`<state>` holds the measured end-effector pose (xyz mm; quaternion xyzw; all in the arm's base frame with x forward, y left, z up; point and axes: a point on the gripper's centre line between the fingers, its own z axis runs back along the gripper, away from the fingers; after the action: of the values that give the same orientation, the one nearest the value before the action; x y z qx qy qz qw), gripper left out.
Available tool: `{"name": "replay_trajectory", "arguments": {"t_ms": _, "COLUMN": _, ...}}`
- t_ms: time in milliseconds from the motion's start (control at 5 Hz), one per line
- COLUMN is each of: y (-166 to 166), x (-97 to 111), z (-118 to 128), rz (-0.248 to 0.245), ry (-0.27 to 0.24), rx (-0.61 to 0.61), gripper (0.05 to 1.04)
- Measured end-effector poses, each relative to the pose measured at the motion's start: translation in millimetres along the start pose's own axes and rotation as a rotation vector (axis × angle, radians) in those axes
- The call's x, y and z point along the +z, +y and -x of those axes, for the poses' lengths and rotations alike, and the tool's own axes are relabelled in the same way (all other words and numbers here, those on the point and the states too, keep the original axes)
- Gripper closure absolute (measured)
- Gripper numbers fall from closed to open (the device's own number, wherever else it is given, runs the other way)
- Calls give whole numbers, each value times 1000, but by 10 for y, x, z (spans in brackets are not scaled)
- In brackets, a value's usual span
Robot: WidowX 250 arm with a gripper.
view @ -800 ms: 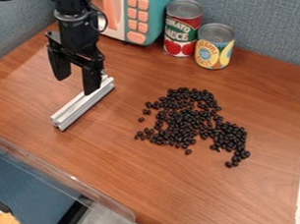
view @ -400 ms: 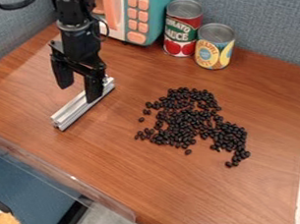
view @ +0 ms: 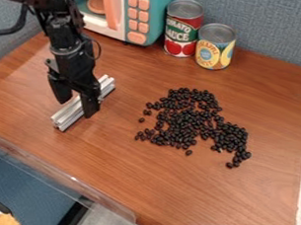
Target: Sweep into pile
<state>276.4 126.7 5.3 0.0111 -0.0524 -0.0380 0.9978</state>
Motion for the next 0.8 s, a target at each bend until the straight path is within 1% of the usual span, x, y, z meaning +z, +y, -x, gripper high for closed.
{"name": "replay_trajectory", "arguments": {"t_ms": 200, "y": -8, "x": -5, "z": -51, "rz": -17, "ry": -20, "rx": 4, "gripper": 83}}
{"name": "replay_trajectory", "arguments": {"t_ms": 400, "y": -26, "x": 4, "z": -72, "rz": -19, "ry": -17, "rx": 2, "gripper": 83}}
{"name": "replay_trajectory", "arguments": {"t_ms": 600, "y": -22, "x": 4, "z": -124, "rz": -15, "ry": -15, "rx": -8, "gripper": 133}}
{"name": "replay_trajectory", "arguments": {"t_ms": 800, "y": -23, "x": -64, "z": -127, "rz": -2, "ry": 11, "rx": -5, "gripper": 384}}
